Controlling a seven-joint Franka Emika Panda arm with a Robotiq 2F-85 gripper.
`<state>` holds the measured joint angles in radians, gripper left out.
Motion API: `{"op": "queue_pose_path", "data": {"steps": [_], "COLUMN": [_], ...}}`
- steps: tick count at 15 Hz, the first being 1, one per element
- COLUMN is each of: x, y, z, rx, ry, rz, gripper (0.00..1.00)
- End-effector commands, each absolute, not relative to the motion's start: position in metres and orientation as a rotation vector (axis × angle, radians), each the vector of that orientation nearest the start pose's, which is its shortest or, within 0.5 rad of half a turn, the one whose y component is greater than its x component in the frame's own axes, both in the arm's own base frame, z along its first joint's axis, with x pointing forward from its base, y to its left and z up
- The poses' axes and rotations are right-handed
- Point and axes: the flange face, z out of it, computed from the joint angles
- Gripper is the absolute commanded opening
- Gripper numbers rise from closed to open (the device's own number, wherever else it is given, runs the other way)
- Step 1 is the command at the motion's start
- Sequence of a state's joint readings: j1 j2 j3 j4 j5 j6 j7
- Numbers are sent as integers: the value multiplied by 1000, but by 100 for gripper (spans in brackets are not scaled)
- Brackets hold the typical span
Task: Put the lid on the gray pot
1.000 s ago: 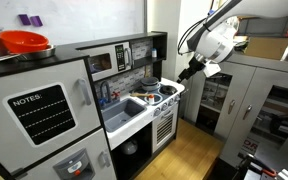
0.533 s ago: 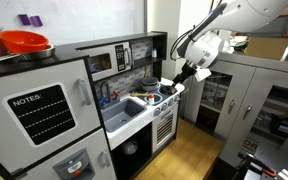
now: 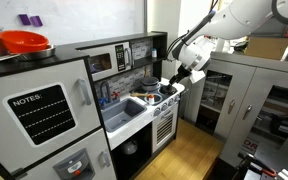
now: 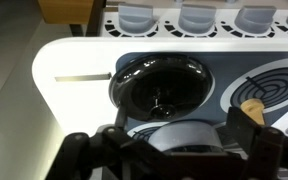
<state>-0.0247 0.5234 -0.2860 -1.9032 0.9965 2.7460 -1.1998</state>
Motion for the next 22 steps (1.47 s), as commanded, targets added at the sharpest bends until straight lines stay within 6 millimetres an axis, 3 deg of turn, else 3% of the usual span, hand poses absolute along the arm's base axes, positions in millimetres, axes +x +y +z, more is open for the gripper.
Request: {"op": "queue_pose_path", "data": {"steps": [1, 10, 17, 18, 19, 22], "x": [624, 653, 654, 654, 654, 653], "y": [-230, -235, -229, -228, -228, -232], "z": [253, 239, 225, 224, 224, 227], "rx": [-2965, -2879, -2833, -2827, -2822, -2823], "ry": [-159, -233, -198, -184, -173, -133], "rz": [-880, -924, -847, -841, -846, -848], "gripper": [100, 100, 100, 75, 73, 51]}}
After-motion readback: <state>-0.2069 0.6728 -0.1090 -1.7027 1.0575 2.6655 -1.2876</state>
